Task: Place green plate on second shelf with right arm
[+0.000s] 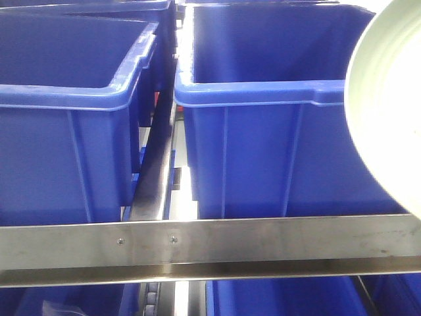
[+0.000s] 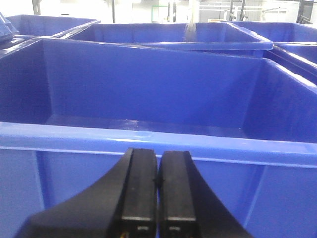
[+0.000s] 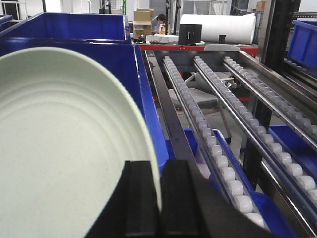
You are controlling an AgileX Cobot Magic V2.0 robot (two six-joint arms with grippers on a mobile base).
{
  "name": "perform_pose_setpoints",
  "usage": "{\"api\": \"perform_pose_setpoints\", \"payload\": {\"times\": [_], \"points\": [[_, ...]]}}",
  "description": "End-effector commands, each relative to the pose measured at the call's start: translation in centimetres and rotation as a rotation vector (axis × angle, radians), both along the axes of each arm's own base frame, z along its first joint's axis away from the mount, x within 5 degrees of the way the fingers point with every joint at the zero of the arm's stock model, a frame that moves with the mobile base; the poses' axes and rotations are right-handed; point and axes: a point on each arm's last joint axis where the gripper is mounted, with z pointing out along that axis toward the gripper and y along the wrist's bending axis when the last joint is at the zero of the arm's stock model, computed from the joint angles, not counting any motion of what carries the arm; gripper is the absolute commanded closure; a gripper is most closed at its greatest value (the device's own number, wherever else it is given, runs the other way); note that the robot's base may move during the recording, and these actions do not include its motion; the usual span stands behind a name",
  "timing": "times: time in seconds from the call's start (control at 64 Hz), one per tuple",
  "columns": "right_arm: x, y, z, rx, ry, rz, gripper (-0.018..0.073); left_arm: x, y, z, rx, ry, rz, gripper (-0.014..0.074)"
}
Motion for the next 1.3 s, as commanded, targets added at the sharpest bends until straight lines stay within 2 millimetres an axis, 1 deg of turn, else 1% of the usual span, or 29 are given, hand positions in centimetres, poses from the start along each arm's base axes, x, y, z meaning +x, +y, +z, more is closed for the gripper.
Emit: {"api": "perform_pose_setpoints", "payload": {"times": [0.0,0.109,0.172,0.25,0.312,0.375,0.468,0.484,0.546,0.64,0.703,0.749,0.812,0.827,0.859,0.921,0.937,0.999,1.015,1.062,1.155,1.187,1.28], "points": [[-0.6,0.3,2.0,-0.033,-0.143,0.029,0.0505,0.0,0.0,-0.6,-0.009,-0.060,-0.003,0.0466],[-0.6,0.4,2.3,-0.039,-0.172,0.040,0.0505,0.0,0.0,-0.6,-0.009,-0.060,-0.003,0.0466],[-0.8,0.7,2.8,-0.027,-0.231,0.065,0.0505,0.0,0.0,-0.6,-0.009,-0.060,-0.003,0.0466],[-1.2,1.1,3.9,-0.002,-0.360,0.118,0.0505,0.0,0.0,-0.6,-0.009,-0.060,-0.003,0.0466],[-1.9,1.6,5.1,-0.006,-0.510,0.177,0.0505,0.0,0.0,-0.6,-0.009,-0.060,-0.003,0.0466],[-2.2,1.8,5.8,-0.003,-0.588,0.210,0.0505,0.0,0.0,-0.6,-0.009,-0.060,-0.003,0.0466],[-1.7,1.8,5.7,0.053,-0.565,0.231,0.0505,0.0,0.0,-0.6,-0.009,-0.060,-0.003,0.0466],[-1.3,1.8,5.7,0.074,-0.540,0.235,0.0505,0.0,0.0,-0.6,-0.009,-0.060,-0.003,0.0466],[-0.4,1.8,5.8,0.097,-0.506,0.245,0.0505,0.0,0.0,-0.6,-0.009,-0.060,-0.003,0.0466],[0.6,1.9,6.6,0.100,-0.492,0.259,0.0505,0.0,0.0,-0.6,-0.009,-0.060,-0.003,0.0466],[1.8,1.9,7.4,0.106,-0.465,0.264,0.0505,0.0,0.0,-0.6,-0.009,-0.060,-0.003,0.0466],[2.6,1.9,8.4,0.108,-0.466,0.272,0.0505,0.0,0.0,-0.6,-0.009,-0.060,-0.003,0.0466],[4.3,1.9,10.1,0.113,-0.465,0.288,0.0505,0.0,0.0,-0.6,-0.009,-0.060,-0.003,0.0466],[4.8,1.9,10.1,0.116,-0.454,0.289,0.0505,0.0,0.0,-0.6,-0.009,-0.060,-0.003,0.0466],[5.5,2.0,10.9,0.117,-0.463,0.298,0.0505,0.0,0.0,-0.6,-0.009,-0.060,-0.003,0.0466],[7.7,1.9,12.6,0.123,-0.467,0.308,0.0505,0.0,0.0,-0.6,-0.009,-0.060,-0.003,0.0466],[8.3,1.9,12.6,0.127,-0.452,0.307,0.0505,0.0,0.0,-0.6,-0.009,-0.060,-0.003,0.0466],[10.8,1.8,13.5,0.140,-0.421,0.305,0.0505,0.0,0.0,-0.6,-0.009,-0.060,-0.003,0.0466],[11.1,1.8,13.9,0.141,-0.425,0.306,0.0505,0.0,0.0,-0.6,-0.009,-0.060,-0.003,0.0466],[13.6,1.6,14.0,0.171,-0.379,0.302,0.0505,0.0,0.0,-0.6,-0.009,-0.060,-0.003,0.0466],[17.3,1.5,14.2,0.218,-0.328,0.305,0.0505,0.0,0.0,-0.6,-0.009,-0.060,-0.003,0.0466],[18.7,1.4,13.7,0.244,-0.297,0.305,0.0505,0.0,0.0,-0.6,-0.009,-0.060,-0.003,0.0466],[21.7,1.4,12.7,0.318,-0.238,0.314,0.0487,0.0,0.0,-0.6,-0.009,-0.060,-0.003,0.0466]]}}
